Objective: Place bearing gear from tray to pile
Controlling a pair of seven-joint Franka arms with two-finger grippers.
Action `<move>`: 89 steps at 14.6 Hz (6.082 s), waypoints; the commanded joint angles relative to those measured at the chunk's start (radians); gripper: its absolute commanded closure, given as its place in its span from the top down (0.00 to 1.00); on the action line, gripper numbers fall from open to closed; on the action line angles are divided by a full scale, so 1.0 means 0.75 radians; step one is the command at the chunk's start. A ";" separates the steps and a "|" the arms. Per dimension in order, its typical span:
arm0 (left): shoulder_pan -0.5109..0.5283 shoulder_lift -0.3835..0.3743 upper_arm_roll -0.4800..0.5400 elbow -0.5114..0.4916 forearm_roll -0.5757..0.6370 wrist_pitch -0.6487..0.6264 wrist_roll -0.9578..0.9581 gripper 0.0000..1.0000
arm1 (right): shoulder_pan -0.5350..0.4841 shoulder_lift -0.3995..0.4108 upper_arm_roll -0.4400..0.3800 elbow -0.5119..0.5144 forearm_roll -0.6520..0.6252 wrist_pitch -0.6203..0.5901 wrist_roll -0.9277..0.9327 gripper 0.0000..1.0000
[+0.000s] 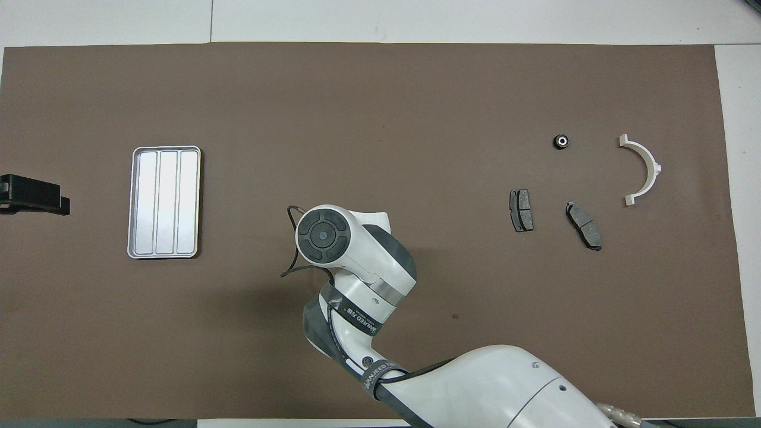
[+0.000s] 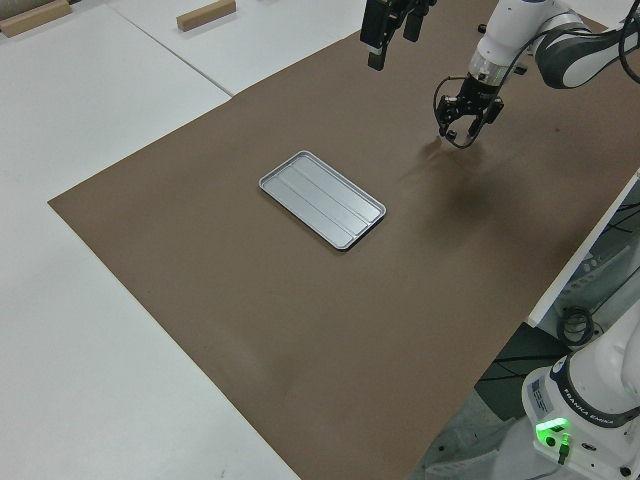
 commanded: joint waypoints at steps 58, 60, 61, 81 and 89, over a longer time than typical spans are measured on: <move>-0.100 -0.085 0.001 -0.170 0.004 0.182 -0.010 1.00 | -0.856 -0.117 0.009 -0.118 0.017 0.126 -1.746 1.00; -0.100 -0.085 -0.001 -0.170 0.004 0.180 -0.010 1.00 | -0.856 -0.143 0.009 -0.116 0.017 0.095 -1.752 1.00; -0.100 -0.085 0.001 -0.170 0.004 0.180 -0.010 1.00 | -0.858 -0.153 0.009 -0.118 0.017 0.093 -1.754 1.00; -0.100 -0.085 0.001 -0.170 0.004 0.180 -0.010 1.00 | -0.897 -0.797 0.011 -0.112 0.173 -0.694 -2.040 1.00; -0.100 -0.085 -0.001 -0.170 0.004 0.180 -0.010 1.00 | -0.929 -0.990 0.029 -0.086 0.201 -1.040 -2.126 1.00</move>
